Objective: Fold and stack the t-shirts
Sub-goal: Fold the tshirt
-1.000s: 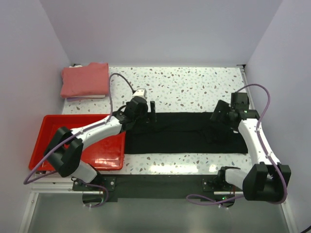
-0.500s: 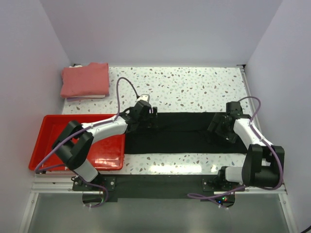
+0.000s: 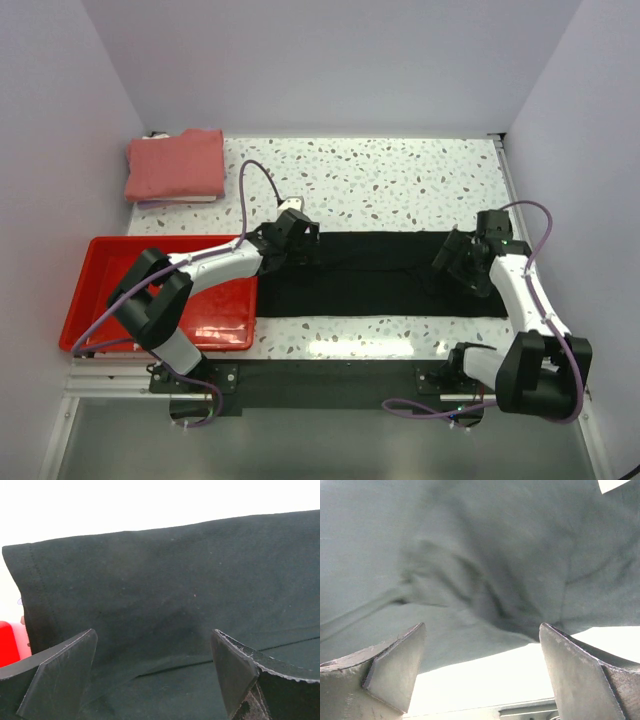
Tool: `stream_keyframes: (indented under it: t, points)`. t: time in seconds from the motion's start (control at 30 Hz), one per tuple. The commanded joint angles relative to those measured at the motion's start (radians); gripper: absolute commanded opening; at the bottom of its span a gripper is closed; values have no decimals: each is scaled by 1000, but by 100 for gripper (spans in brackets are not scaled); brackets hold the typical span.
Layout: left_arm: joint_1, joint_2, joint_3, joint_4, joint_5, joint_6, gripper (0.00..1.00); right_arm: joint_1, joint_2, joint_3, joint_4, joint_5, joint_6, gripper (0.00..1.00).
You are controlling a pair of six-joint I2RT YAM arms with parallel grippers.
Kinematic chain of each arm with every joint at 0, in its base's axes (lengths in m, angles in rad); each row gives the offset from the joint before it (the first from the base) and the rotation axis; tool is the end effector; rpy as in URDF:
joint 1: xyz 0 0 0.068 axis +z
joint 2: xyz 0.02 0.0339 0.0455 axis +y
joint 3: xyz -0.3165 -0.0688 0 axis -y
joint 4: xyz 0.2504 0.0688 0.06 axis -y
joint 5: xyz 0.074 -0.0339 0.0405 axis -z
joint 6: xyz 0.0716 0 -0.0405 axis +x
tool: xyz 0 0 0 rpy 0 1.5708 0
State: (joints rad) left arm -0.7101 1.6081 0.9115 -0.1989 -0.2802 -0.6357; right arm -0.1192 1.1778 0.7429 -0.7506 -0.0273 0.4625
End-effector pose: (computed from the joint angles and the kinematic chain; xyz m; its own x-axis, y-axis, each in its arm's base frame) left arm 0.2796 -0.2142 0.2037 -0.7704 -0.0902 -0.6312 0.0472 0.9792 -0.1975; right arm 0.2046 -0.0225 0.2199 -0.7750 0.5420 -0.3251 0.5078 0.8402 0.1903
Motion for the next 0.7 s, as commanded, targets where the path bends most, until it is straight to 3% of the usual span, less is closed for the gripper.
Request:
stream_keyframes:
  t: [0.0, 0.1, 0.23, 0.47, 0.67]
  points:
    - [-5, -30, -2, 15, -31, -7, 100, -3, -70, 102, -72, -74, -45, 99]
    - [-3, -16, -2, 30, -19, -7, 100, -2, -96, 118, -63, -164, -65, 99]
    - [-5, 3, -2, 39, -10, -1, 100, 0, -90, 84, 80, -281, -70, 99]
    - [-5, 12, -6, 38, -31, -2, 100, 25, 97, 98, 237, -283, -91, 99]
    - [-5, 19, -8, 38, -40, -5, 100, 43, 163, 53, 201, -183, -84, 99]
